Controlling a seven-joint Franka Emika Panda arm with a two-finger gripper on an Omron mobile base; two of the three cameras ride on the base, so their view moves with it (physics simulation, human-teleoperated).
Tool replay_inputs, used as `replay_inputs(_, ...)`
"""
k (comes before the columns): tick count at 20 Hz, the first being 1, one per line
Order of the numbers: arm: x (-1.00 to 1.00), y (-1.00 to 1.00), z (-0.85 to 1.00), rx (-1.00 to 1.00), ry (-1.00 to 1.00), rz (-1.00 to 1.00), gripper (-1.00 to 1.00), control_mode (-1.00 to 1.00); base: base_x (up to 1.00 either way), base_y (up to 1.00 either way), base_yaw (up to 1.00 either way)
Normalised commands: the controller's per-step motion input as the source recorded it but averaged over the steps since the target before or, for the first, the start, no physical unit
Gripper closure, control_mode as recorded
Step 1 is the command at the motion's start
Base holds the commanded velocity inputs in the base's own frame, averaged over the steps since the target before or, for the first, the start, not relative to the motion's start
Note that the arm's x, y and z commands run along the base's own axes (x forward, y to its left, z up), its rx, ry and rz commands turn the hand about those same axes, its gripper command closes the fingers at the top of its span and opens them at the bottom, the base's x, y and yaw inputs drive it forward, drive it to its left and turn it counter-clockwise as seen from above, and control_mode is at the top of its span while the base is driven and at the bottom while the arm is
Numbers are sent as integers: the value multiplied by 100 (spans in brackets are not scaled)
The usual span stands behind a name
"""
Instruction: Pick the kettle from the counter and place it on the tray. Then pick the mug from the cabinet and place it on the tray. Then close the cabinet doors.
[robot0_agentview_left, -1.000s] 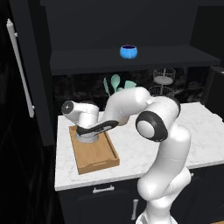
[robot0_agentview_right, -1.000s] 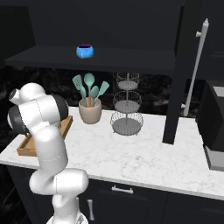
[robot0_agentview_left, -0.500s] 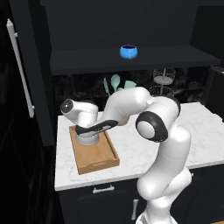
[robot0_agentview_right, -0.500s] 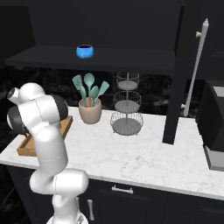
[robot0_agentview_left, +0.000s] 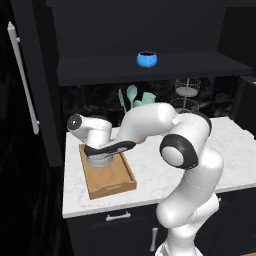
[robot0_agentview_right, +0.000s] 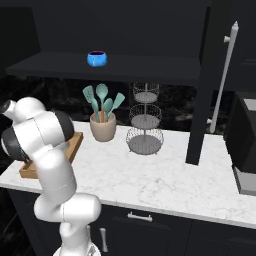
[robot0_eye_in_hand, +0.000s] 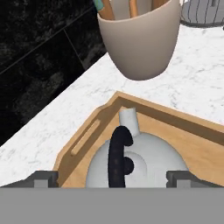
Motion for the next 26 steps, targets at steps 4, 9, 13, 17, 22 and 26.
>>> replay_inputs(4,-38,0,47,2,-7,0,-100,-100,0,0,0)
replay_inputs(9,-34,-2,30,0,-4,0,-100,-100,0,0,0)
replay_inputs(13,-61,-45,18,1,-5,0,-100,-100,0,0,0)
replay_inputs(17,-47,-55,25,0,-5,0,-100,-100,0,0,0)
replay_inputs(22,-23,-67,33,0,-1,0,-100,-100,0,0,0)
replay_inputs(26,-3,-71,33,0,0,0,-100,-100,0,0,0)
